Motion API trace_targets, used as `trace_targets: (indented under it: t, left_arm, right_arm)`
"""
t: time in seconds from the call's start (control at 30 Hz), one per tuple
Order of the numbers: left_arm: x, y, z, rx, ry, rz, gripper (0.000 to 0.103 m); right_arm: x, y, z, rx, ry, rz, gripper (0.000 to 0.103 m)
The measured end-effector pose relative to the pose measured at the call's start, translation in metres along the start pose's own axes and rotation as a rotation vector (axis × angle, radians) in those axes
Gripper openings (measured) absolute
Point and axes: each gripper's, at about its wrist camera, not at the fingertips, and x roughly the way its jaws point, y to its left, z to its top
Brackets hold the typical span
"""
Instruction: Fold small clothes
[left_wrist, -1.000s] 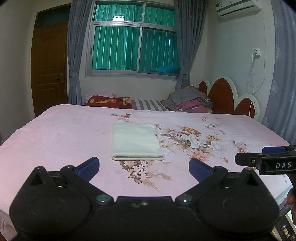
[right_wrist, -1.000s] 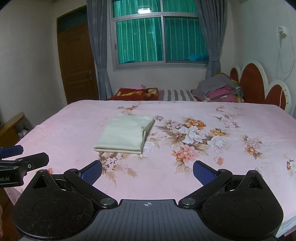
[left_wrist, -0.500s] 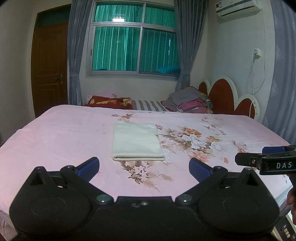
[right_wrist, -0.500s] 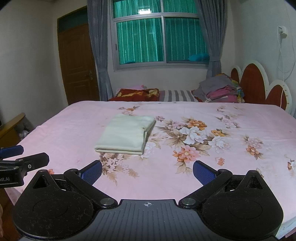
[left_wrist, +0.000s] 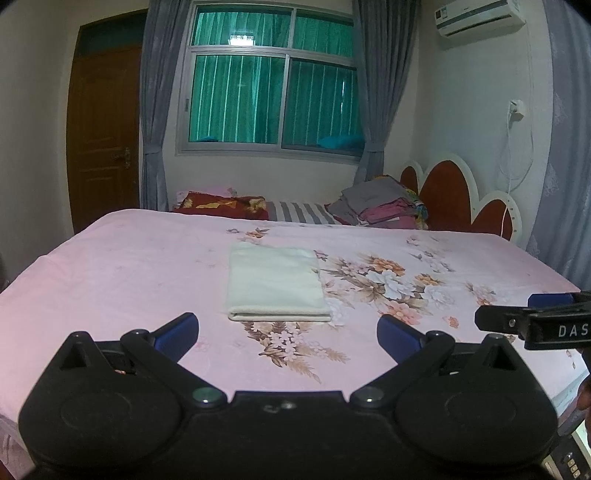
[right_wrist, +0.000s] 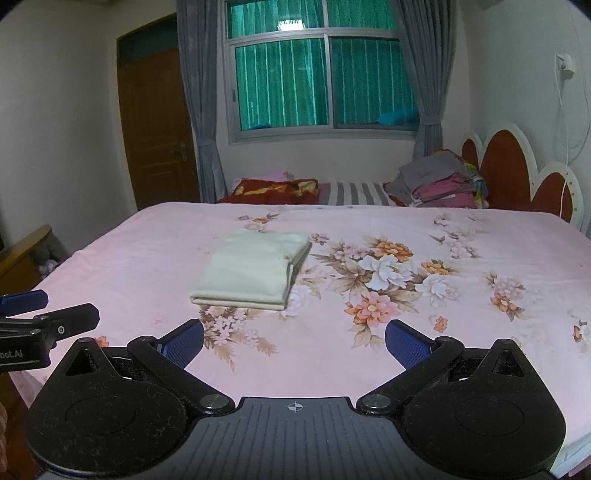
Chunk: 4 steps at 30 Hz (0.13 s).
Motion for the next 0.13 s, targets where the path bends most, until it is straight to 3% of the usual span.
trace_targets:
  t: [0.13]
  left_arm:
    - [0.0009, -0.0015, -0.0005, -0.002, 0.012, 0.008, 0.102]
  right_arm:
    - [-0.0004, -0.0007, -0.0005, -0.002, 0.005, 0.006, 0.103]
